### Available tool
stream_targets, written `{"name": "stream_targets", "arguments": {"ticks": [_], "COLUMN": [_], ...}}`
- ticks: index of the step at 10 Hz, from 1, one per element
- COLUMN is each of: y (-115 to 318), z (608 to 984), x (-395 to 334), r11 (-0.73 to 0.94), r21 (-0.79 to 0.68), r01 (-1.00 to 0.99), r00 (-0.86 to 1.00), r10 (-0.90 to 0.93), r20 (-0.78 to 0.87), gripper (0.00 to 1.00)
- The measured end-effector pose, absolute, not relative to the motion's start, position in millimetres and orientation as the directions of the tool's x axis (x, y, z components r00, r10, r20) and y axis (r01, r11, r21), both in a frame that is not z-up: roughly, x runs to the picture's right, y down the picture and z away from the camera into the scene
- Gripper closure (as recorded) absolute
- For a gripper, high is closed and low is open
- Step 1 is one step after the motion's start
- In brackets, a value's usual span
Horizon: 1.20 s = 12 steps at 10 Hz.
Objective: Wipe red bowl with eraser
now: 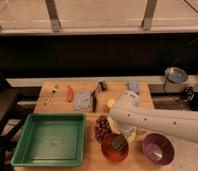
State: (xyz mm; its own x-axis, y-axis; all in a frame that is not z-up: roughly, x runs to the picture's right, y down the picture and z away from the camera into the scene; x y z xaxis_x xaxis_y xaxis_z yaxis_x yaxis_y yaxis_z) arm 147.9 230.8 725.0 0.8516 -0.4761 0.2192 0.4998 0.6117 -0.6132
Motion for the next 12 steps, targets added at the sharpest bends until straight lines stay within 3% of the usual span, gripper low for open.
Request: {"name": "stream_targets", "arguments": {"ticks": [5, 12], "y": [234.6, 246.2], "z": [713.5, 710.2], "x": [120.2, 155.7], "r11": [0.619, 0.606], "r21": [-0.557, -0.611], "r01": [0.554, 0.510], "r00": [0.827, 0.848], "r10": [-0.486, -0.474], "r20": [0.282, 0.237], "gripper": [1.00, 1.00]}}
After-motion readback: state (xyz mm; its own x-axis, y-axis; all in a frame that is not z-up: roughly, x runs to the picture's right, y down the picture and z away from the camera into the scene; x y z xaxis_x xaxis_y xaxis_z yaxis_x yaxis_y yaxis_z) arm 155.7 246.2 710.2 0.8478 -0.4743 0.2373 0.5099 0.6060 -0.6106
